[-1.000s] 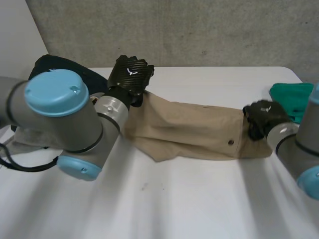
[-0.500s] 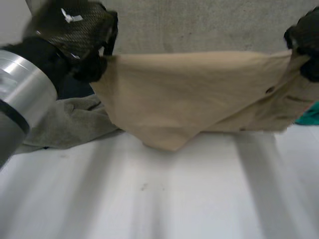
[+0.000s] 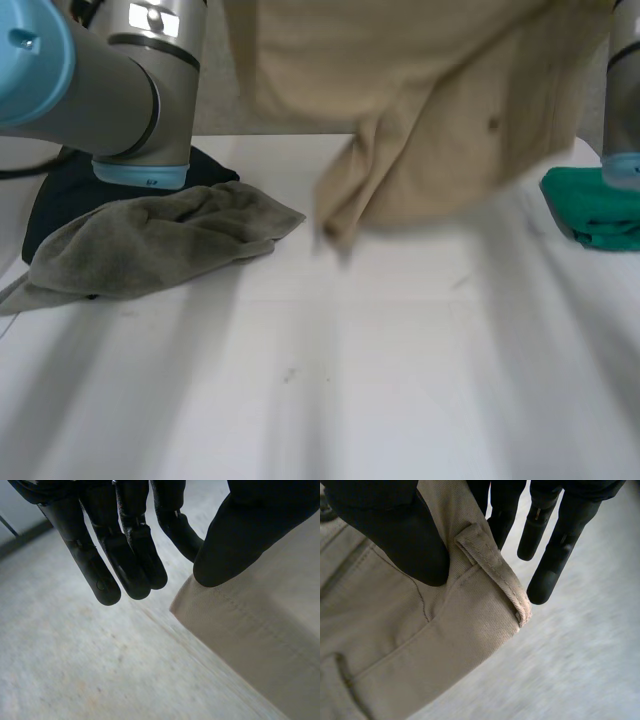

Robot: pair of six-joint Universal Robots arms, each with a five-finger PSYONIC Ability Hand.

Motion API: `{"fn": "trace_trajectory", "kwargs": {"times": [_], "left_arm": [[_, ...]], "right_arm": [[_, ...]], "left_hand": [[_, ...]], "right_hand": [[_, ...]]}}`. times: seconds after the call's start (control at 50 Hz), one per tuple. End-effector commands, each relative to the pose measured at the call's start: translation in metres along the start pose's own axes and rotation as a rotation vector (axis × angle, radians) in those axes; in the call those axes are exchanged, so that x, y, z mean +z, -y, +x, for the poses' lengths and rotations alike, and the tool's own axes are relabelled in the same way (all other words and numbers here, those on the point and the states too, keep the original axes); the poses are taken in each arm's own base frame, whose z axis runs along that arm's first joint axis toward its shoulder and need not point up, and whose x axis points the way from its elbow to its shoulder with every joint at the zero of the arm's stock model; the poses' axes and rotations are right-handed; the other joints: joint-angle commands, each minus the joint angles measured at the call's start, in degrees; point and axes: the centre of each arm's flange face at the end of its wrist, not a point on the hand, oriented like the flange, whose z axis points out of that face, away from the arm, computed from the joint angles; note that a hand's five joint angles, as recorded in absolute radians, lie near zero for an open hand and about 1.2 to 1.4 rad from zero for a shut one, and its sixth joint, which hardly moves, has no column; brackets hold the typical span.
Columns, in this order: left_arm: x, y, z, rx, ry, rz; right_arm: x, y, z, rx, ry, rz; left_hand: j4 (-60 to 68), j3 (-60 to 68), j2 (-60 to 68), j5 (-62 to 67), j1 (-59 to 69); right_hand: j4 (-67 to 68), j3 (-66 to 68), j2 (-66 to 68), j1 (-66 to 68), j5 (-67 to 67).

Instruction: Fold the laundry.

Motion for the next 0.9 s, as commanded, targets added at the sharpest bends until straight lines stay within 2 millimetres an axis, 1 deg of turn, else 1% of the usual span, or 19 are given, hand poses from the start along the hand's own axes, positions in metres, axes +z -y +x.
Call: {"fn": "trace_trajectory", "kwargs": {"times": [0.02, 0.1, 0.12, 0.16, 0.18, 0.24, 0.26, 0.3, 0.38, 0.46, 0.52, 0.6, 0.62, 0.68, 0.7, 0.76, 0.78, 0.86, 0.9], "left_arm": [[-0.028, -0.01, 0.013, -0.016, -0.058, -0.082], [-0.055, -0.012, 0.02, -0.026, -0.113, -0.169], [-0.07, -0.016, 0.027, -0.033, -0.145, -0.214], [-0.086, -0.023, 0.034, -0.038, -0.177, -0.263], [-0.102, -0.03, 0.04, -0.041, -0.206, -0.312], [-0.129, -0.038, 0.051, -0.051, -0.261, -0.384], [-0.137, -0.041, 0.054, -0.053, -0.276, -0.403], [-0.168, -0.05, 0.069, -0.073, -0.339, -0.482], [-0.203, -0.061, 0.086, -0.089, -0.412, -0.57], [-0.225, -0.056, 0.091, -0.098, -0.476, -0.648], [-0.23, -0.045, 0.084, -0.097, -0.501, -0.693], [-0.235, -0.019, 0.068, -0.092, -0.554, -0.787], [-0.239, -0.007, 0.061, -0.086, -0.584, -0.833], [-0.242, 0.016, 0.048, -0.082, -0.628, -0.896], [-0.244, 0.036, 0.038, -0.085, -0.656, -0.933], [-0.25, 0.061, 0.023, -0.082, -0.701, -0.994], [-0.256, 0.074, 0.015, -0.081, -0.737, -1.038], [-0.27, 0.092, 0.006, -0.085, -0.806, -1.121], [-0.272, 0.092, 0.007, -0.085, -0.813, -1.125]], "right_arm": [[-0.009, 0.007, -0.014, 0.028, 0.021, 0.009], [-0.029, -0.018, -0.034, 0.024, 0.116, -0.108], [-0.039, -0.033, -0.044, 0.018, 0.159, -0.164], [-0.051, -0.048, -0.054, 0.012, 0.202, -0.225], [-0.064, -0.064, -0.061, 0.003, 0.243, -0.293], [-0.088, -0.089, -0.074, -0.012, 0.313, -0.402], [-0.104, -0.103, -0.081, -0.024, 0.36, -0.473], [-0.127, -0.118, -0.088, -0.04, 0.424, -0.565], [-0.158, -0.128, -0.09, -0.064, 0.505, -0.682], [-0.18, -0.127, -0.088, -0.079, 0.572, -0.762], [-0.186, -0.118, -0.081, -0.085, 0.594, -0.786], [-0.195, -0.09, -0.06, -0.133, 0.651, -0.817], [-0.199, -0.079, -0.052, -0.167, 0.683, -0.828], [-0.207, -0.062, -0.04, -0.229, 0.739, -0.842], [-0.212, -0.049, -0.029, -0.278, 0.779, -0.845], [-0.222, -0.025, -0.012, -0.346, 0.838, -0.842], [-0.23, -0.012, -0.002, -0.382, 0.87, -0.836], [-0.25, 0.007, 0.011, -0.42, 0.945, -0.822], [-0.255, 0.009, 0.011, -0.414, 0.961, -0.808]], "left_hand": [[11.1, 11.6, 11.4, 12.6, 14.5], [11.1, 11.6, 11.4, 12.6, 14.5], [11.1, 11.6, 11.4, 12.6, 14.5], [11.1, 11.6, 11.4, 12.6, 14.5], [11.1, 11.6, 11.4, 12.6, 14.5], [11.1, 11.6, 11.4, 12.6, 14.5], [11.1, 11.6, 11.4, 12.6, 14.5], [11.1, 11.6, 11.4, 12.6, 14.5], [11.1, 11.6, 11.4, 12.6, 14.5], [11.1, 11.6, 11.4, 12.6, 14.5], [11.1, 11.6, 11.4, 12.6, 14.5], [11.1, 11.6, 11.4, 12.6, 14.5], [11.1, 11.6, 11.4, 12.6, 14.5], [11.1, 11.6, 11.4, 12.6, 14.5], [11.1, 11.6, 11.4, 12.6, 14.5], [11.1, 11.6, 11.4, 12.6, 14.5], [11.1, 11.6, 11.4, 12.6, 14.5], [11.1, 11.6, 11.4, 12.6, 14.5], [11.1, 11.6, 11.4, 12.6, 14.5]], "right_hand": [[11.3, 51.7, 12.5, 15.2, 14.4], [11.3, 51.7, 12.5, 15.2, 14.4], [11.3, 51.7, 12.5, 15.2, 14.4], [11.3, 51.7, 12.5, 15.2, 14.4], [11.3, 51.7, 12.5, 15.2, 14.4], [11.3, 51.7, 12.5, 15.2, 14.4], [11.3, 51.7, 12.5, 15.2, 14.4], [11.3, 51.7, 12.5, 15.2, 14.4], [11.3, 51.7, 12.5, 15.2, 14.4], [11.3, 51.7, 12.5, 15.2, 14.4], [11.3, 51.7, 12.5, 15.2, 14.4], [11.3, 51.7, 12.5, 15.2, 14.4], [11.3, 51.7, 12.5, 15.2, 14.4], [11.3, 51.7, 12.5, 15.2, 14.4], [11.3, 51.7, 12.5, 15.2, 14.4], [11.3, 51.7, 12.5, 15.2, 14.4], [11.3, 51.7, 12.5, 15.2, 14.4], [11.3, 51.7, 12.5, 15.2, 14.4], [11.3, 51.7, 12.5, 15.2, 14.4]]}}
